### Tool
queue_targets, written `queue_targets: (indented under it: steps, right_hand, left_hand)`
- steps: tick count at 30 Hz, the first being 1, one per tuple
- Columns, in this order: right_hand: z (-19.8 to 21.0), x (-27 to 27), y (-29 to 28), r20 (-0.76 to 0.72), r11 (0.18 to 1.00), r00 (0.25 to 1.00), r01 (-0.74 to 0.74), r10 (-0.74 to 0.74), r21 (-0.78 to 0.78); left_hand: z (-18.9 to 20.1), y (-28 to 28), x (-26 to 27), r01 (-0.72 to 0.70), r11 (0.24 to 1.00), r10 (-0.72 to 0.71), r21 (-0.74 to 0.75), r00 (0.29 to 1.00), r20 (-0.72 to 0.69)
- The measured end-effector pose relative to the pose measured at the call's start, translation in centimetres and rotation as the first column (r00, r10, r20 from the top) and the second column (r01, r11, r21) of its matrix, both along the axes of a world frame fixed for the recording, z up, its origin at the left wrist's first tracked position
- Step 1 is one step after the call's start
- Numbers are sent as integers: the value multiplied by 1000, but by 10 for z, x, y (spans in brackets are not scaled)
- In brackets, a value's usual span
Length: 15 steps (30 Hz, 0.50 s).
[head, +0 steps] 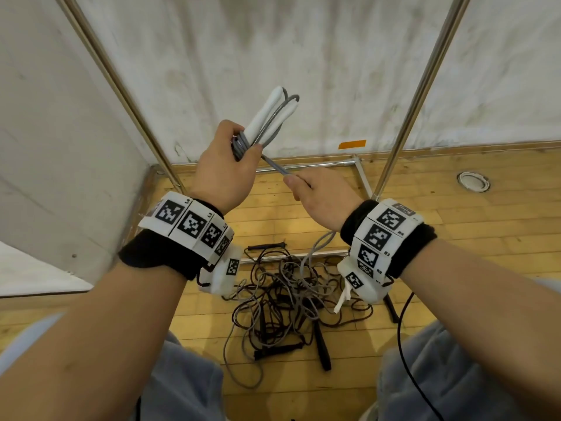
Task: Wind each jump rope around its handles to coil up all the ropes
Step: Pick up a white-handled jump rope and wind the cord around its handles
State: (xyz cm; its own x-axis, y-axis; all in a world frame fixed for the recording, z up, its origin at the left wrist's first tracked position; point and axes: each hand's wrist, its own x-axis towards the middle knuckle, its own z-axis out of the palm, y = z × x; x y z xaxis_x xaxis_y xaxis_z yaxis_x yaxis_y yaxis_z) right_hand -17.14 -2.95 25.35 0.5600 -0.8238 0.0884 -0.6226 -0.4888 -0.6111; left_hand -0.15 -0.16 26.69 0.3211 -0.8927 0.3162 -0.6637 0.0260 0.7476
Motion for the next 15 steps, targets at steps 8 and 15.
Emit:
queue_targets:
  steps: [8,15]
  right_hand:
    - [24,-7,-4,-121,989,988,-108,96,-99]
    - [31,-21,-6,-224,947,974,-108,40,-301]
  left_hand:
    - [-12,-1,-1,-1,975,-55,221,968,245]
    - [-12,6,-14,164,848,-373,503,860,348]
